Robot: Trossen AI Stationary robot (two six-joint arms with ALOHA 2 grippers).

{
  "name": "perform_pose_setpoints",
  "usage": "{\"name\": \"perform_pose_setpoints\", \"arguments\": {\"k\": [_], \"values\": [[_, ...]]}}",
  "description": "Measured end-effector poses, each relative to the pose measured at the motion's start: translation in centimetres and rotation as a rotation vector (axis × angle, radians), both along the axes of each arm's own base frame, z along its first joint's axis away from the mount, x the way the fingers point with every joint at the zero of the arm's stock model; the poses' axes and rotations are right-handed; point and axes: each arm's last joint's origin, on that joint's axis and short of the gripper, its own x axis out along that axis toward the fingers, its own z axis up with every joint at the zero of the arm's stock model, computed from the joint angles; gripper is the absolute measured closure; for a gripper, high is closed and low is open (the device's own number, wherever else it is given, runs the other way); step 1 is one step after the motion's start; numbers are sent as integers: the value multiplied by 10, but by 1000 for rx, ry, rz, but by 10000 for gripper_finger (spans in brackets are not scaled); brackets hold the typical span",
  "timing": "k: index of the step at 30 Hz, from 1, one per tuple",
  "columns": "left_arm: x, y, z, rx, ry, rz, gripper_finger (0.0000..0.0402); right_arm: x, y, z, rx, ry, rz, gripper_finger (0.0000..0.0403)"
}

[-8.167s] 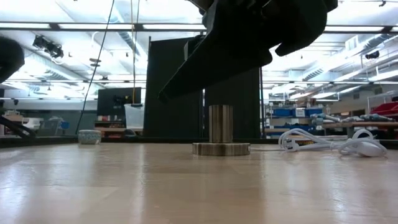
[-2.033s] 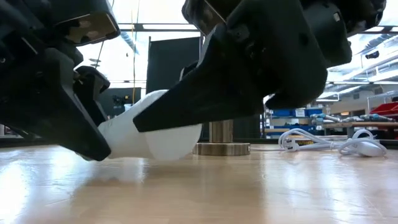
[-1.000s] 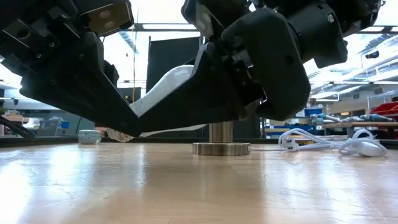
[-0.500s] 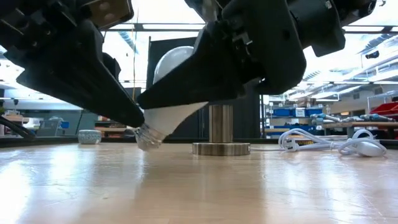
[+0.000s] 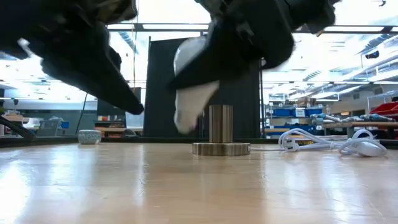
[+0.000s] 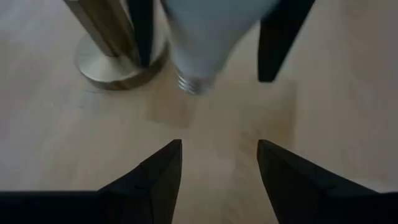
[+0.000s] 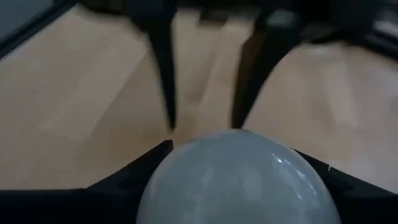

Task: Screw lightbulb
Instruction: Insert the white lightbulb into the golden lamp

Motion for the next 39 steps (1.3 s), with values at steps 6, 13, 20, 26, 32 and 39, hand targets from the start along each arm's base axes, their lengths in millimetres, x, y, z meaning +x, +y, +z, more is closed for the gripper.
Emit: {"name": "perform_pose_setpoints", "arguments": {"k": [6, 13, 20, 26, 32, 39], "values": [[14, 21, 1, 52, 7, 7, 188, -9, -31, 25, -13, 55, -65, 128], [30, 41, 6, 101, -31, 11, 188, -19, -50, 48, -1, 76, -97, 132], [41, 54, 4, 123, -81, 18, 188, -27, -66, 63, 7, 76, -131, 133], [41, 65, -11, 126, -198, 67, 188, -27, -82, 61, 53, 117, -145, 129], [42, 74, -21, 131, -265, 114, 188, -32, -95, 46, 70, 150, -163, 134], [54, 82, -39, 132, -307, 128, 188, -37, -101, 29, 97, 113, -179, 127]]}}
